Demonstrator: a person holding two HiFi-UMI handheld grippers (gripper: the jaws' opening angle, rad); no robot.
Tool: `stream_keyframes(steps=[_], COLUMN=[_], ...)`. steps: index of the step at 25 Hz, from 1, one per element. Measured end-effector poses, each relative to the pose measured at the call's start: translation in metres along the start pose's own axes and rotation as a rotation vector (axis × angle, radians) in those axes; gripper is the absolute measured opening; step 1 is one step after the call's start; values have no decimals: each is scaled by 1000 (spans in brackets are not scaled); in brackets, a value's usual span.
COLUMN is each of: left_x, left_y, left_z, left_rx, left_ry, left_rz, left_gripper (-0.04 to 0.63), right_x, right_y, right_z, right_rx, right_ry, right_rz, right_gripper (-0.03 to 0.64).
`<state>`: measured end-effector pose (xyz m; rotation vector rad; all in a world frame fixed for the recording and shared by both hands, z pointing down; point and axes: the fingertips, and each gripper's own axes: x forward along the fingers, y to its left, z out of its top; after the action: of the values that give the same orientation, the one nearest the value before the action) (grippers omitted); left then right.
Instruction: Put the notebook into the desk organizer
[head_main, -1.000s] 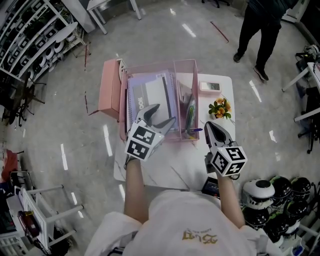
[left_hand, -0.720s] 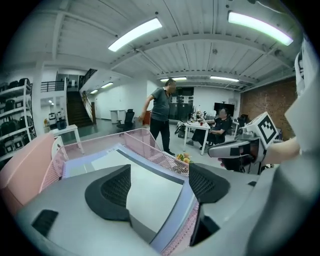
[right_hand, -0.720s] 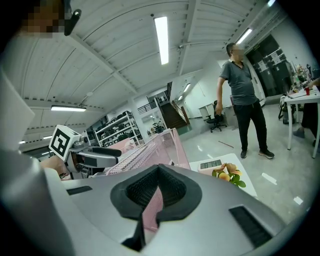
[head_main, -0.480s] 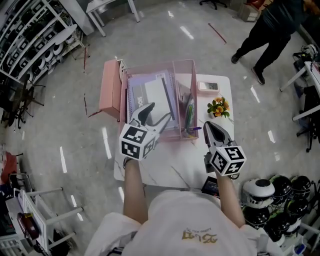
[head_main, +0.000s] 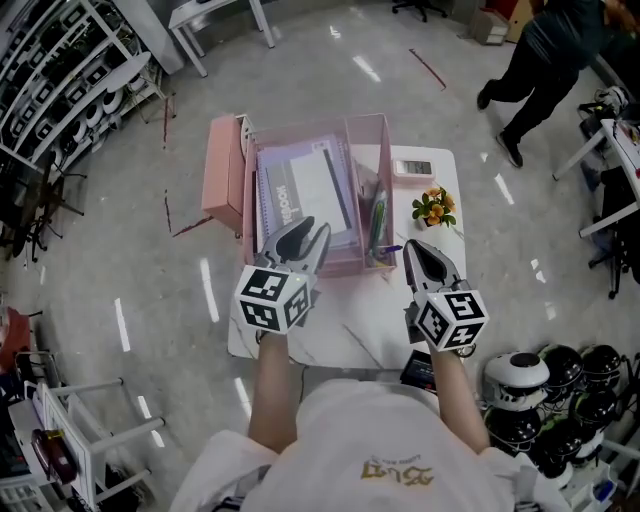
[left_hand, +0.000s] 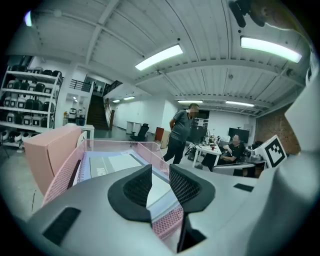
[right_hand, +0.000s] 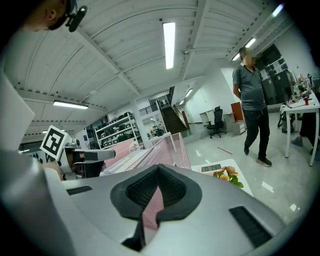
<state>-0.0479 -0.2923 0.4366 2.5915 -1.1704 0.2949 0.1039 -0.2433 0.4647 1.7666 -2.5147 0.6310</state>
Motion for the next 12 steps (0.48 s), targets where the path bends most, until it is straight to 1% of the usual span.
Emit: stream_keyframes(steps=[3,6,9,12], left_x=[-10,-25,-39,-49], left_y=[-3,-3,-4,-5], left_z=[-4,-6,-11,-19], left_rx=[-23,-72,-115,-106], left_ry=[-25,-75,-109,-108], left_rz=[21,41,52,74], left_gripper=[85,15,14,14], right_x=[-6,-14,-23,-27], right_y=[6,13,22,29], right_z=[0,-3,-6,-6], right_rx=[-13,-22,-43,-54], right_ry=[-15,-29,-46,-59], right_rz=[-9,-19,-23,-16], right_gripper=[9,9,9,9])
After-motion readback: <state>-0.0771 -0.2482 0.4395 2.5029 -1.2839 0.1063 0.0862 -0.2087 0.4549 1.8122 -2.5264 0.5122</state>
